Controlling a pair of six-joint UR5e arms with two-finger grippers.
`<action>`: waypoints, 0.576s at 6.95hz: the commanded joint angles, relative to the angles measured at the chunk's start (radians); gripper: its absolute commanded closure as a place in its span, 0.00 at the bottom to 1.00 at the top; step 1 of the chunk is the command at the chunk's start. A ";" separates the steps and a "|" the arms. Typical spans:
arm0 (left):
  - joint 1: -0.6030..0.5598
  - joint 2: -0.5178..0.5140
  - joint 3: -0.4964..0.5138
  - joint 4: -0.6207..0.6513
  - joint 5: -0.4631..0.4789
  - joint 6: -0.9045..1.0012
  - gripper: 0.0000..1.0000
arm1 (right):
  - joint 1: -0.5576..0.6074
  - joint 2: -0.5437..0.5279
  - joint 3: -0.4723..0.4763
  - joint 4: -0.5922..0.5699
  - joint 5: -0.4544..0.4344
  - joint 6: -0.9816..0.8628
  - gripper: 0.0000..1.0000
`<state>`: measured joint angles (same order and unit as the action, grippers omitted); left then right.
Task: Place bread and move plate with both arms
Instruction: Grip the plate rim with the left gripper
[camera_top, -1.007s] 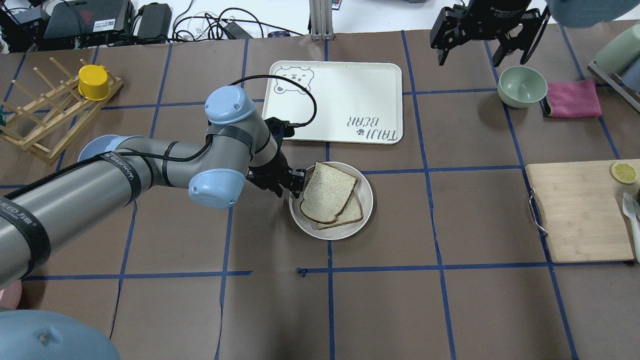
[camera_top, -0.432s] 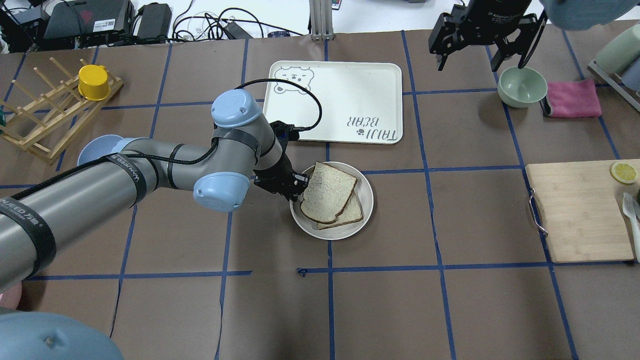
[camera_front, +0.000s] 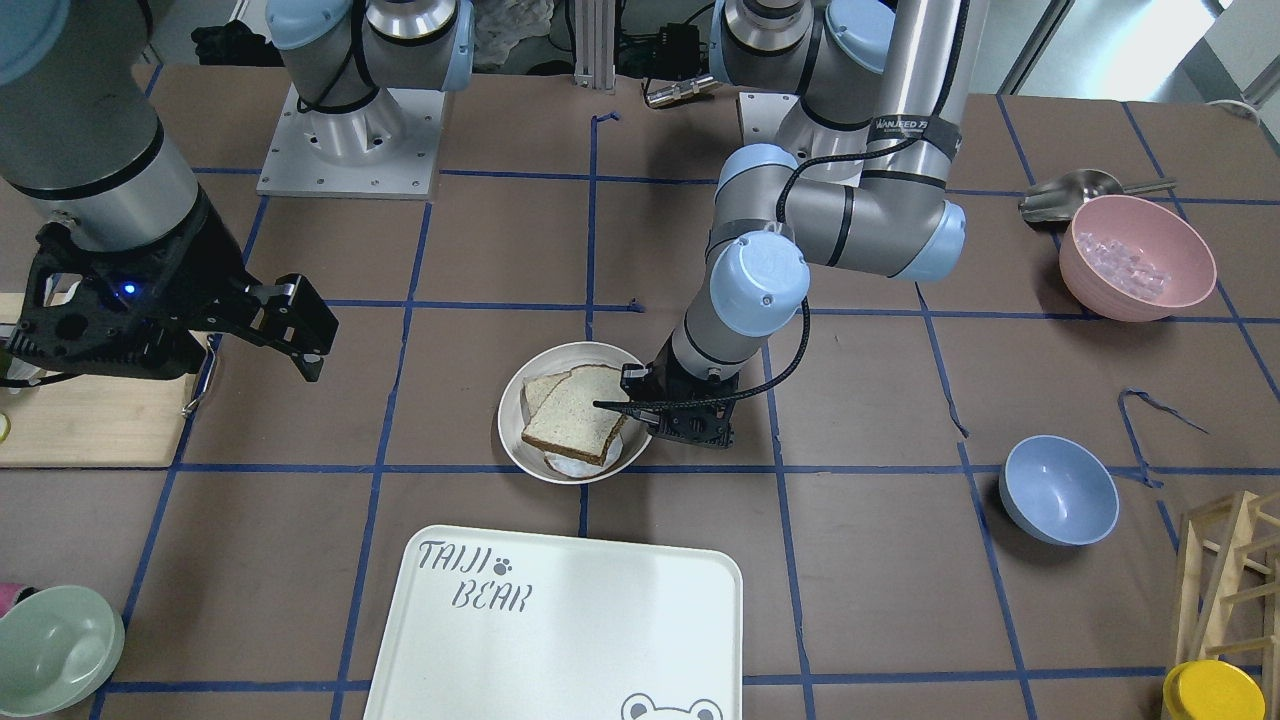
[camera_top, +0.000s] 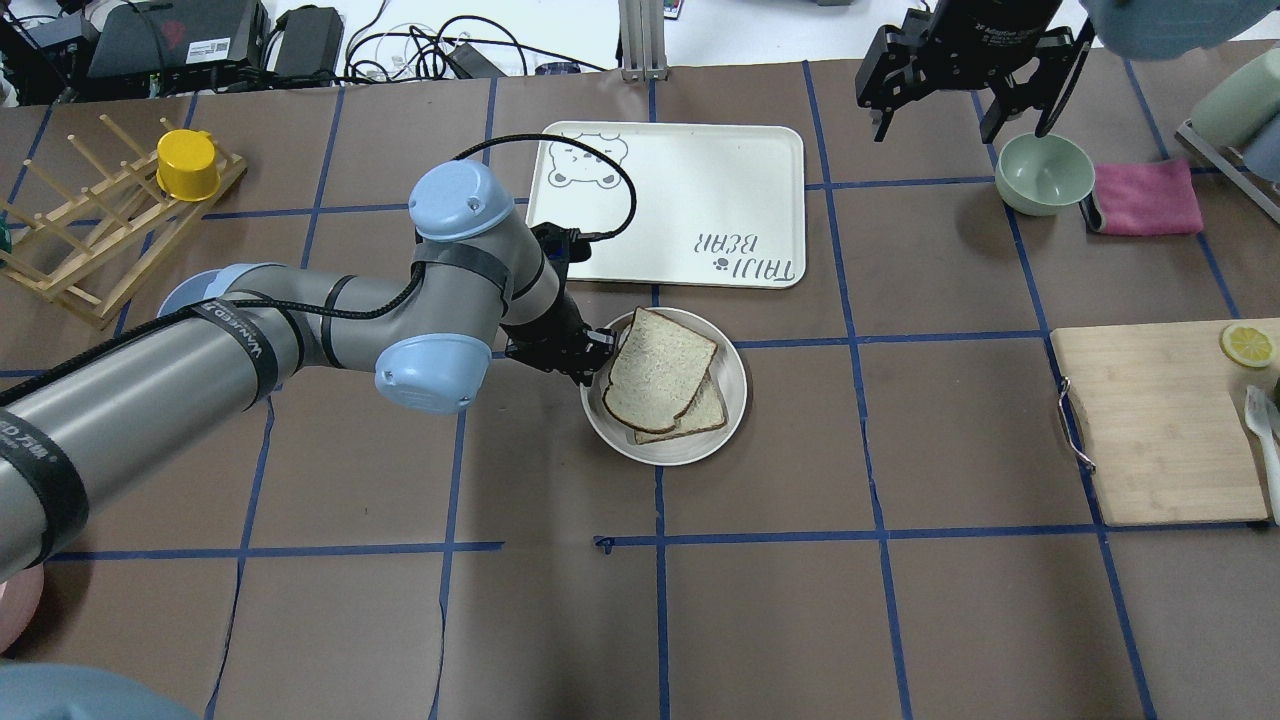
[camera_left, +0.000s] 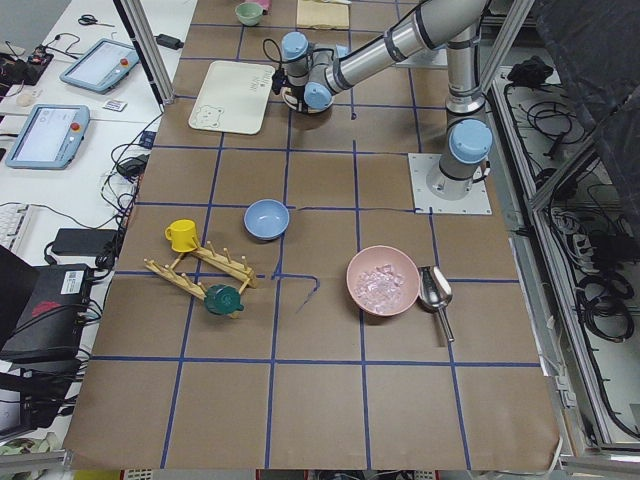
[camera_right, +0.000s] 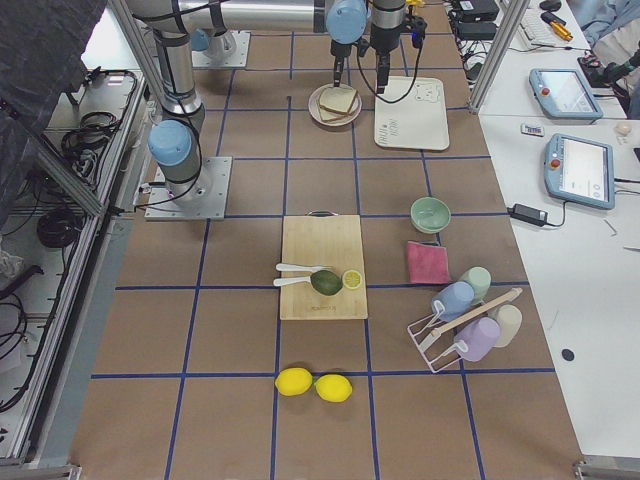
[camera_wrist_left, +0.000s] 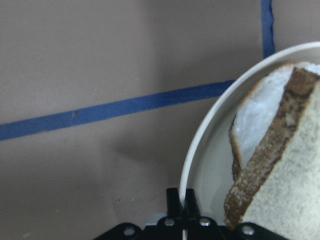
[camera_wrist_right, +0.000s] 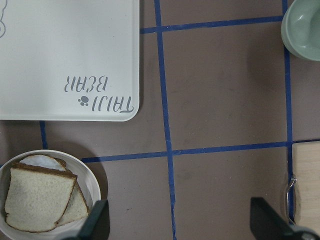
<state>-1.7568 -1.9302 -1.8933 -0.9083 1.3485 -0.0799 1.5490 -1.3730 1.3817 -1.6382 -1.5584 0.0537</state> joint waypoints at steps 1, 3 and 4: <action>0.029 0.037 0.020 -0.035 -0.031 -0.037 1.00 | 0.002 0.000 0.000 0.000 0.006 0.000 0.00; 0.080 0.040 0.051 -0.066 -0.084 -0.035 1.00 | 0.002 0.002 0.000 0.003 0.005 0.000 0.00; 0.109 0.001 0.150 -0.125 -0.084 -0.020 1.00 | 0.008 -0.001 0.000 0.003 0.006 -0.002 0.00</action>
<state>-1.6806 -1.9000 -1.8253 -0.9828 1.2797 -0.1113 1.5526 -1.3727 1.3821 -1.6362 -1.5538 0.0533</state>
